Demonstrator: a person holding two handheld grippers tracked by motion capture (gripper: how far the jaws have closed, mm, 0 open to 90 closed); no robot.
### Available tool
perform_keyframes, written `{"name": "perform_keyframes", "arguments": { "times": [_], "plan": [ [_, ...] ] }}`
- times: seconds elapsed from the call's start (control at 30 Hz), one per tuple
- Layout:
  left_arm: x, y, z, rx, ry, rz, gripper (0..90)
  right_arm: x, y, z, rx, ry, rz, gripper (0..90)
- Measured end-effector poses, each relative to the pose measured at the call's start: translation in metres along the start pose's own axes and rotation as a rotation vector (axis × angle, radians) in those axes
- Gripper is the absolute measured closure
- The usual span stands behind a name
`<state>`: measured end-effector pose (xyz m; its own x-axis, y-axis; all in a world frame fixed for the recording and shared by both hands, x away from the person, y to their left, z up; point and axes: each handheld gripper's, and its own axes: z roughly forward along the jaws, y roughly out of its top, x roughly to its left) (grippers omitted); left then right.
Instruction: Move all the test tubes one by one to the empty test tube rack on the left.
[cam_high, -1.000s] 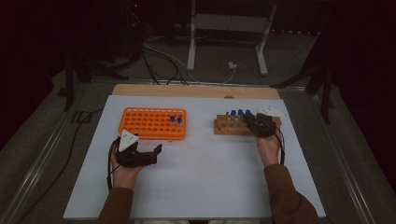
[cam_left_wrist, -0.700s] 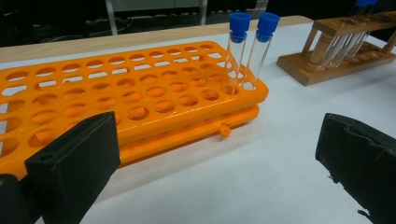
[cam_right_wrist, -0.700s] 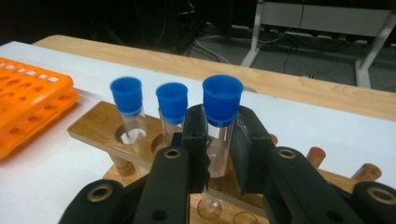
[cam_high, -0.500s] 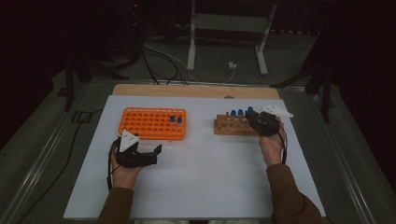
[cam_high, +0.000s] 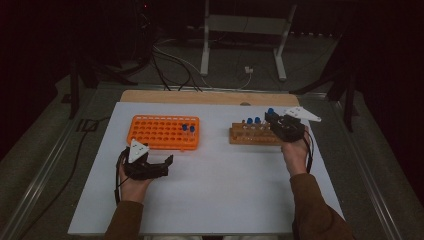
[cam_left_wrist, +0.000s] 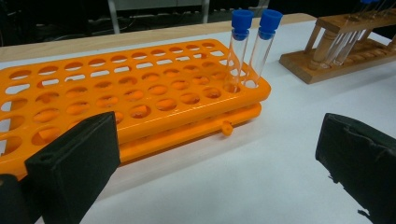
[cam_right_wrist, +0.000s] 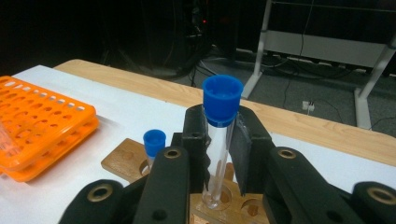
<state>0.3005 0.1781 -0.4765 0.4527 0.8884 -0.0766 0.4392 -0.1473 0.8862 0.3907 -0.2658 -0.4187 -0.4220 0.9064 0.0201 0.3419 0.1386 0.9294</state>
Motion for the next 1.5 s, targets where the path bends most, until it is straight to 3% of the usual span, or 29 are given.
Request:
{"name": "perform_keyframes", "arguments": {
  "times": [0.27, 0.6, 1.0, 1.5],
  "plan": [
    [-0.001, 0.000, 0.001, 0.003, 0.004, 0.001, 0.7, -0.001, 0.004, -0.010, -0.019, 0.014, 0.010, 76.6],
    [-0.002, 0.001, 0.001, 0.006, 0.002, 0.003, 0.7, 0.009, 0.008, -0.020, -0.025, 0.057, -0.011, 76.6],
    [-0.020, 0.014, 0.007, -0.001, -0.044, 0.052, 0.8, 0.037, 0.008, -0.019, -0.011, 0.172, -0.032, 76.4],
    [-0.041, 0.028, 0.021, -0.006, -0.102, 0.097, 1.2, 0.090, 0.010, -0.002, 0.021, 0.335, -0.042, 76.2]
  ]
}}
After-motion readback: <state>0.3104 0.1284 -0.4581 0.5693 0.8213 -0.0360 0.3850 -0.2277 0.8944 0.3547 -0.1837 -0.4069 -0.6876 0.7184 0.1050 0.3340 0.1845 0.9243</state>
